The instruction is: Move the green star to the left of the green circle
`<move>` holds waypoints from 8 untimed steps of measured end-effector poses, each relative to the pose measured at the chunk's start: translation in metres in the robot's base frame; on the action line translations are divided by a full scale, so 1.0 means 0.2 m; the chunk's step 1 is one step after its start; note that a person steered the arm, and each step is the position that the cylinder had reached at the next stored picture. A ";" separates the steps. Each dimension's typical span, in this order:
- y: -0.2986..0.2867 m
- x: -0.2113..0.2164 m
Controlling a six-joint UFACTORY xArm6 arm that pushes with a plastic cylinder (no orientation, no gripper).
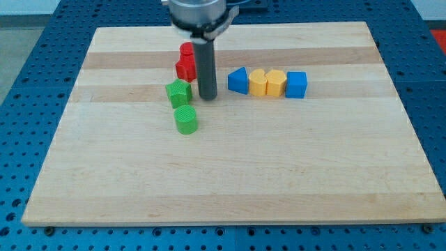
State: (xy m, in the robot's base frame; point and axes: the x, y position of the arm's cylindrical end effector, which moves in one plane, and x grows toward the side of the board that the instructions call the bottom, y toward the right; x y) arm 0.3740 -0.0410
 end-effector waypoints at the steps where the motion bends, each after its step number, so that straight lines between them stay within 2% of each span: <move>1: -0.06 -0.20; 3: -0.14 -0.15; 5: -0.15 0.10; 8: -0.41 0.38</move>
State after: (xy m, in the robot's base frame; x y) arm 0.4507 -0.1230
